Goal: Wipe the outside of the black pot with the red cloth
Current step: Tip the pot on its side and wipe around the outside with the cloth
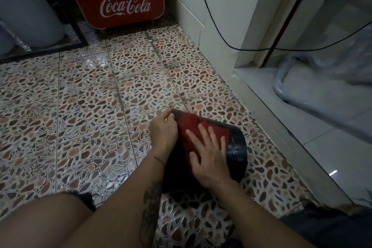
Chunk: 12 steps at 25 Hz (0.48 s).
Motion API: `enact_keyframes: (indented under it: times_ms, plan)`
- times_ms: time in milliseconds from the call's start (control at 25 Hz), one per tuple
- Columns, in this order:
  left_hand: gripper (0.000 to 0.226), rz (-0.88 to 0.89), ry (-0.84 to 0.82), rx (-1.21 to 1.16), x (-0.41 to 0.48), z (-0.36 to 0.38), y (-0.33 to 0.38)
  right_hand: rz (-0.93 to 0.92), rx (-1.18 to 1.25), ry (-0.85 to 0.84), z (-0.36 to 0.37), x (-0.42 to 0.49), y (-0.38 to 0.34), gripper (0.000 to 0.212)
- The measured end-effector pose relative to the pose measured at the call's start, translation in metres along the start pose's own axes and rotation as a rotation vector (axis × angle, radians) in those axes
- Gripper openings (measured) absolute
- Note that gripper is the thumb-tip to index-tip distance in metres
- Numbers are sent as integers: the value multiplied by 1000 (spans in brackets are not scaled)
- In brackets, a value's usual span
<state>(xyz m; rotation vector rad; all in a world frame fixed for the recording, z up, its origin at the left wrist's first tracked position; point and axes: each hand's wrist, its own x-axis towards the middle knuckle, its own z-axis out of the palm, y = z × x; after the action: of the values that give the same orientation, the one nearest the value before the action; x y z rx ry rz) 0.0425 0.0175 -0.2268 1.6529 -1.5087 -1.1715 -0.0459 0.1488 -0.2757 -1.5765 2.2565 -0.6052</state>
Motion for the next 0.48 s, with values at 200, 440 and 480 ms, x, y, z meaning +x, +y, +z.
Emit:
enact_keyframes:
  times_ms: [200, 440, 480]
  plan:
    - [36, 33, 9, 86, -1, 5, 5, 493, -73, -93, -28, 31, 68, 61]
    - [25, -148, 76, 151, 6, 7, 24, 110, 4, -42, -10, 21, 8, 60]
    - [23, -142, 73, 151, 10, 7, 25, 26, 5, -38, -6, 10, 2, 59]
